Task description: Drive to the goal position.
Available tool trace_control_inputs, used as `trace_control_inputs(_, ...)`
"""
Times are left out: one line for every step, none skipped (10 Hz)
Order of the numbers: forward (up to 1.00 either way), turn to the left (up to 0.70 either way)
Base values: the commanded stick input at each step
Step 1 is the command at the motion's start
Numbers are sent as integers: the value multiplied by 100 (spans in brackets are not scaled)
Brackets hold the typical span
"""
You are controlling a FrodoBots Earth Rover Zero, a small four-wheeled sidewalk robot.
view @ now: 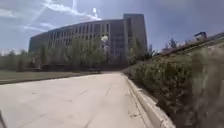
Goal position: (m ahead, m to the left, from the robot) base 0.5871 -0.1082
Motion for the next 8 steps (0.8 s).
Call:
trace_control_inputs(70,-34)
trace_control_inputs(70,-35)
trace_control_inputs(70,-35)
trace_control_inputs(70,-21)
trace_control_inputs(70,-9)
trace_control_inputs(70,-5)
trace_control_inputs(70,-5)
trace_control_inputs(70,-5)
